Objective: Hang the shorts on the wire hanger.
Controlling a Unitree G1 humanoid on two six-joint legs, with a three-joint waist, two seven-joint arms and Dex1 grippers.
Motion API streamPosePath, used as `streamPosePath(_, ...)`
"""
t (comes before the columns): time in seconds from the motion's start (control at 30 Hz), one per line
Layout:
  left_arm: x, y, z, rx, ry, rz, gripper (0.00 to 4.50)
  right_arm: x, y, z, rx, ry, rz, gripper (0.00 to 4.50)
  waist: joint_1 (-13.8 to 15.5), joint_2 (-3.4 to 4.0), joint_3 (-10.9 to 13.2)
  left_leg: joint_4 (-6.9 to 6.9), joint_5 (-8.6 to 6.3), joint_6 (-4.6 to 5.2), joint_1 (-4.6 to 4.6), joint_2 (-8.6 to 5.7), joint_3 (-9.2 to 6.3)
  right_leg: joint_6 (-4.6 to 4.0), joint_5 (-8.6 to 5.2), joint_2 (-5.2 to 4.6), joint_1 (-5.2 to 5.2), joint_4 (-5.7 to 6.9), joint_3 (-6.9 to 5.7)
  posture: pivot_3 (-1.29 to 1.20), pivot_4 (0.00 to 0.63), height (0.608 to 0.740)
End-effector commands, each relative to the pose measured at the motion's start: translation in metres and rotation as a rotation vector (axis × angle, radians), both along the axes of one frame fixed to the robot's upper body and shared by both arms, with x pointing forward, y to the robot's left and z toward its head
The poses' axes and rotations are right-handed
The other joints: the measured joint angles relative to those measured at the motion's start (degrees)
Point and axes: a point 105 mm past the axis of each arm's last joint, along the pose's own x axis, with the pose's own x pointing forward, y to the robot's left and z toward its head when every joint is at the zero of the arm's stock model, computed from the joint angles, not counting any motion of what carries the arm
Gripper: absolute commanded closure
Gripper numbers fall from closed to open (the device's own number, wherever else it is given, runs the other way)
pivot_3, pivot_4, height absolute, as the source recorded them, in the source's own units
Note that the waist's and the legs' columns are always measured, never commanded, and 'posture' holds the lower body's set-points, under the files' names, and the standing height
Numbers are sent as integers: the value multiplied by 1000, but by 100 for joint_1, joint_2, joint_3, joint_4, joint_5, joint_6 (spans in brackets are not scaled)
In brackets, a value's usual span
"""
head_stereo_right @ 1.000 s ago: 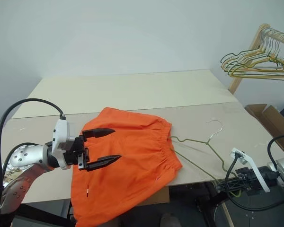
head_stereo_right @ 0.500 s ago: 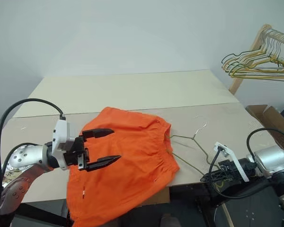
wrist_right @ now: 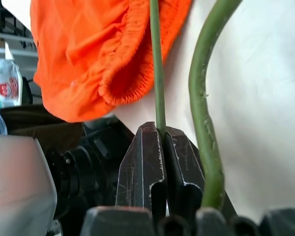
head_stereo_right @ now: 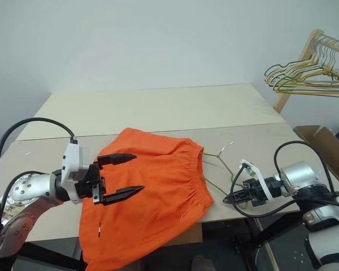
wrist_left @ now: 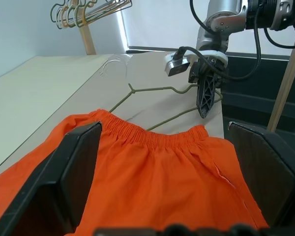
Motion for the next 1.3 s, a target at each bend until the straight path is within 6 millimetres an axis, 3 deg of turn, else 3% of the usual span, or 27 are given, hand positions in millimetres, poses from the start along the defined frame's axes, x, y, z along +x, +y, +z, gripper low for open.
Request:
streamPosePath(0.03,-1,-2,9,3,-59,-5,26,24,3,10,24,-31,-92,4500,-36,0,0,-2,0,0,1,0,0,0,0,1,0,0,0,11,0,740)
streamPosePath(0.13,-1,-1,9,4,-64,-1,26,35,1,13,30,-48,-151,4500,-29,1,0,-8,0,0,-1,0,-1,0,0,2,-3,-2,0,13,0,740)
streamPosePath(0.27,-1,0,10,7,-68,6,26,41,-1,33,57,-114,-153,4500,24,1,1,-2,0,0,-13,-2,-1,1,-1,-3,-5,-5,0,11,0,740)
streamPosePath(0.47,12,5,16,18,-101,24,26,50,15,81,-63,-509,35,4500,35,7,5,-4,0,0,-12,-1,-1,2,-1,0,-15,7,0,-13,0,740)
streamPosePath(0.63,45,19,37,40,-201,69,26,58,51,124,-131,-821,187,4500,-10,7,5,-4,0,-1,-12,1,-3,4,-2,2,-17,8,-2,-48,0,740)
streamPosePath(0.77,74,40,69,85,-296,103,26,56,79,133,-183,-937,349,4500,-54,7,5,-6,0,-1,-25,0,-3,6,-3,2,-30,6,-3,-54,0,740)
streamPosePath(0.9,82,58,84,177,-321,60,26,52,93,132,-221,-972,474,4500,-81,7,5,0,2,-4,-71,-1,-2,3,0,-1,-77,10,-1,-54,0,740)
streamPosePath(1.1,88,66,79,277,-320,-13,26,52,101,133,-264,-987,576,4500,-133,9,6,1,2,-4,-82,0,0,6,-2,-3,-88,12,-2,-60,0,740)
streamPosePath(1.3,105,57,53,413,-306,-57,26,51,106,137,-319,-1014,678,4500,-158,9,6,6,2,-4,-78,0,-1,5,-1,-1,-87,25,-3,-78,0,740)
